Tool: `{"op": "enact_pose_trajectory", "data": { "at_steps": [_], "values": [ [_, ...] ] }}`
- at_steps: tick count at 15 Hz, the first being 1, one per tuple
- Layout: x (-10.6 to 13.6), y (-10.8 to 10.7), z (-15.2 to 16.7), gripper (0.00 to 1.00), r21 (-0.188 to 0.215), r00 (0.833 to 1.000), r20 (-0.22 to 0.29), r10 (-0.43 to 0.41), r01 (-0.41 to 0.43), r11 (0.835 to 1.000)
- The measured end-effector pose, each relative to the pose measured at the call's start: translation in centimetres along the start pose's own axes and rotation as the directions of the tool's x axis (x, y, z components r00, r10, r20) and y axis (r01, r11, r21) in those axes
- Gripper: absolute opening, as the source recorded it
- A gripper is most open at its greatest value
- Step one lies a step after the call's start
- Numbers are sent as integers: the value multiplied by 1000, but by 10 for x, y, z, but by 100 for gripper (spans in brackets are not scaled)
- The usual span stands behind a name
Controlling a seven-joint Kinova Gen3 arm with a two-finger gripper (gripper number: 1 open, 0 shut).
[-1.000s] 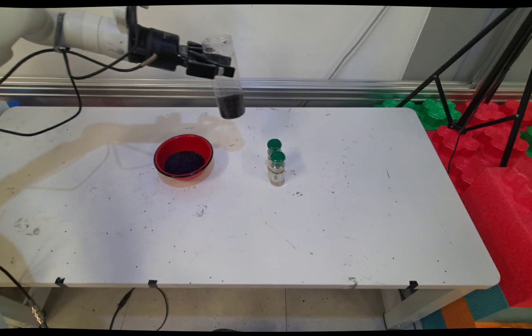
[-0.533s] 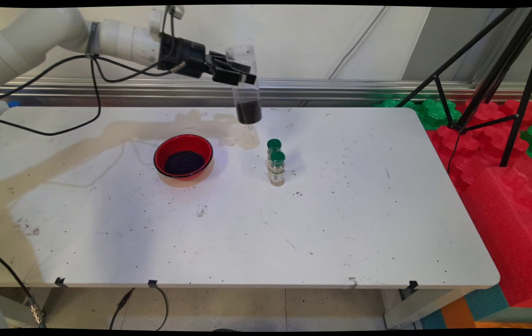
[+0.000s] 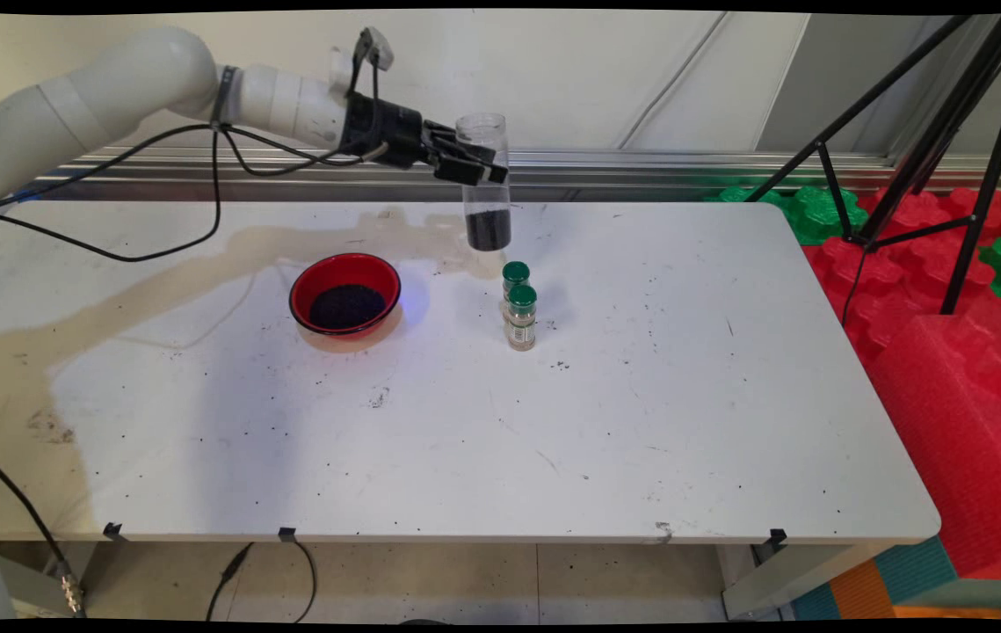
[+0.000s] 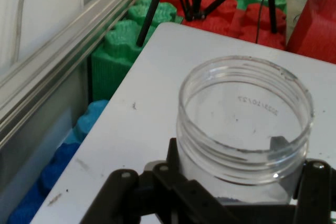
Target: Place the picked object on the table
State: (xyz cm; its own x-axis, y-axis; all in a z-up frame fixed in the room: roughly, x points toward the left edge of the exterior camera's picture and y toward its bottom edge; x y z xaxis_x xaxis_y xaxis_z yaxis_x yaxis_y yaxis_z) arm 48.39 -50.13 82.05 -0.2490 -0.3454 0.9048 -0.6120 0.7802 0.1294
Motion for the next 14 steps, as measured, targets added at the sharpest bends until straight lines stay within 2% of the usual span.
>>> {"op": "enact_pose_trajectory", "data": {
  "at_steps": [14],
  "values": [
    [-25, -6, 38, 0, 17, 997, 53, 54, -55, 998]
  ]
}}
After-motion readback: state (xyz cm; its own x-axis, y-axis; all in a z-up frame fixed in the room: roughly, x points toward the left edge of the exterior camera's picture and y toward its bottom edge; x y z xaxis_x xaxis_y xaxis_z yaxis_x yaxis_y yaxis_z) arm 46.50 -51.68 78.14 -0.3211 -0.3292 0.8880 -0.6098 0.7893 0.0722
